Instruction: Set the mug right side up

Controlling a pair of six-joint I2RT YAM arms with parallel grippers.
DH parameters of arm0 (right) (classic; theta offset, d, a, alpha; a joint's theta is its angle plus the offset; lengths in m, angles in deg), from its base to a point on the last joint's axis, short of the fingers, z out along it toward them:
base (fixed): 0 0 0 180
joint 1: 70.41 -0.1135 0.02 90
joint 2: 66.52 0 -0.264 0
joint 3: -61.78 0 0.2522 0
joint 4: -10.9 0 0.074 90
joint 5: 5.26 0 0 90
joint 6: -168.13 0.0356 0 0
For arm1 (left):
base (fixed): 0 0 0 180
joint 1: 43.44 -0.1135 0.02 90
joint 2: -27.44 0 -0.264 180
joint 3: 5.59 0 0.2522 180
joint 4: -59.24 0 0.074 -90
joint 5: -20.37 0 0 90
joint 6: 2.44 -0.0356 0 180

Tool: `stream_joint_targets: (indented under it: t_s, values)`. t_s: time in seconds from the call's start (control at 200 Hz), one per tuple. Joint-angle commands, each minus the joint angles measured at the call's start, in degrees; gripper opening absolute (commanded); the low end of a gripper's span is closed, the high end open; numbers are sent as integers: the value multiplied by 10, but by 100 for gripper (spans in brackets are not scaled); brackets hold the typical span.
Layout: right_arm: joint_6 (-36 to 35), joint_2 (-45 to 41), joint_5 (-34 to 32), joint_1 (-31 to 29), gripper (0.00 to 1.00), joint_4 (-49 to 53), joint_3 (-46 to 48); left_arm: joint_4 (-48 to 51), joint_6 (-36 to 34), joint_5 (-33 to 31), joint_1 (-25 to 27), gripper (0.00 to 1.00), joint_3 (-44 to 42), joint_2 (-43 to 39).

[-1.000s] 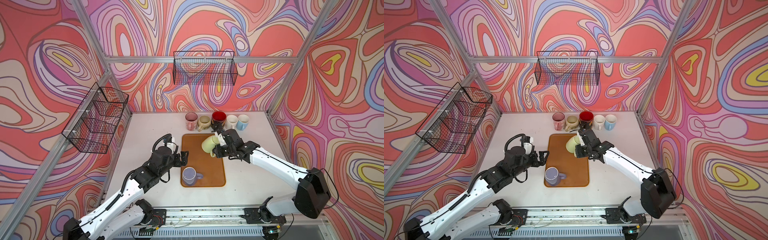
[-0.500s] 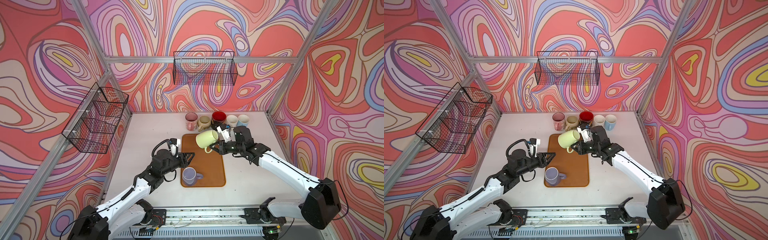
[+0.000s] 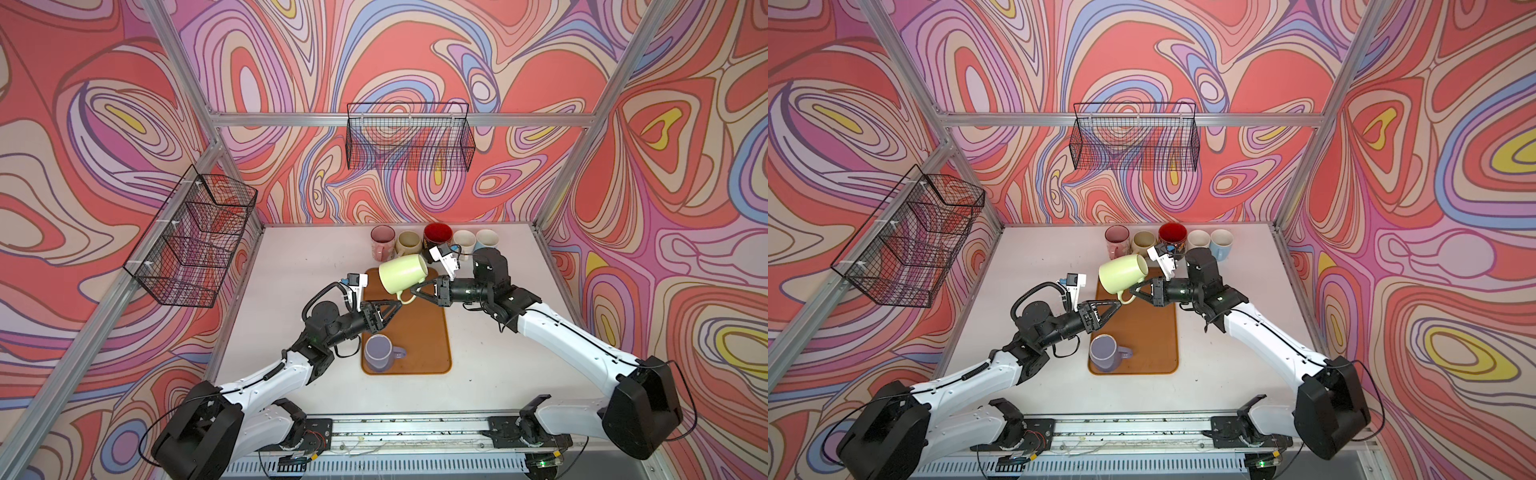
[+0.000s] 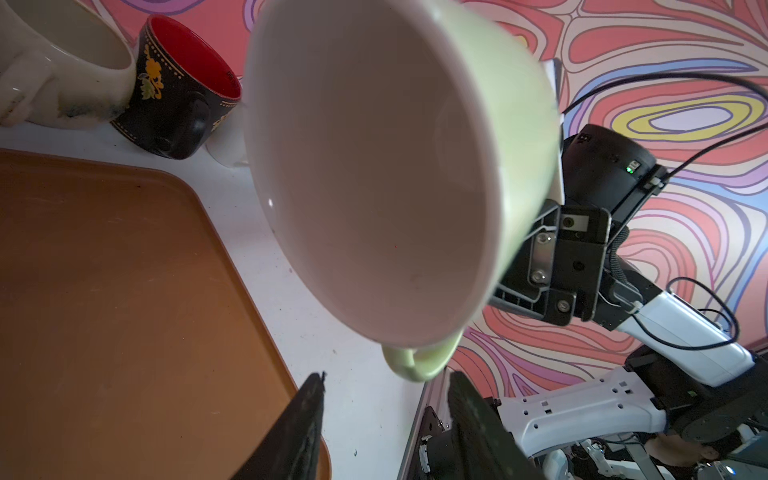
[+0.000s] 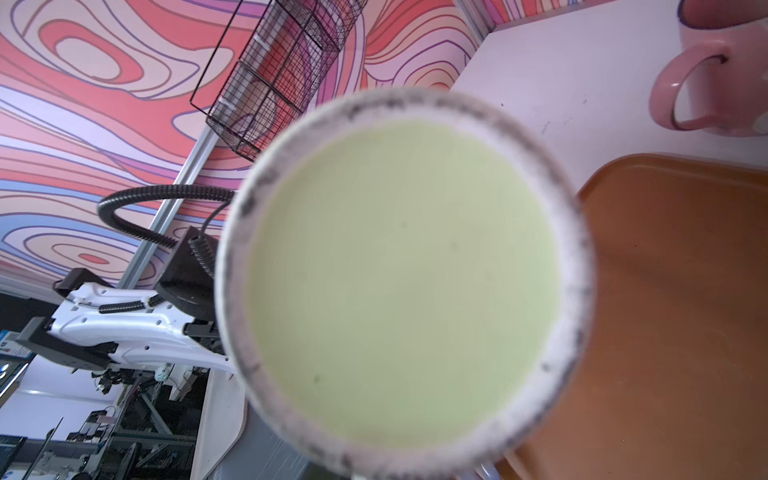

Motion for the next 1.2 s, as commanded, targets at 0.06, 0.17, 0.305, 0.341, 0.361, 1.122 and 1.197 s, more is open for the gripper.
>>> stream_joint_targets:
  t_s: [0.06,0.17,0.305,0.341,0.361,1.122,1.197]
  values:
    - [30,1,71,3,0,-114,0,-113,32,29,-3,55,15,25]
    - [38,10,86,4,0,-128,0,-141,39,27,-3,53,20,31]
    - [51,17,100,3,0,-150,3,-149,40,31,-3,49,35,33]
    - [54,19,103,4,0,-157,5,-149,40,32,-3,49,39,34]
    - [57,20,106,3,0,-160,5,-150,40,32,-3,48,41,35]
    - [81,48,154,4,0,-233,47,-214,65,28,-3,7,58,69]
    - [81,52,153,4,0,-237,52,-221,70,27,-3,0,58,71]
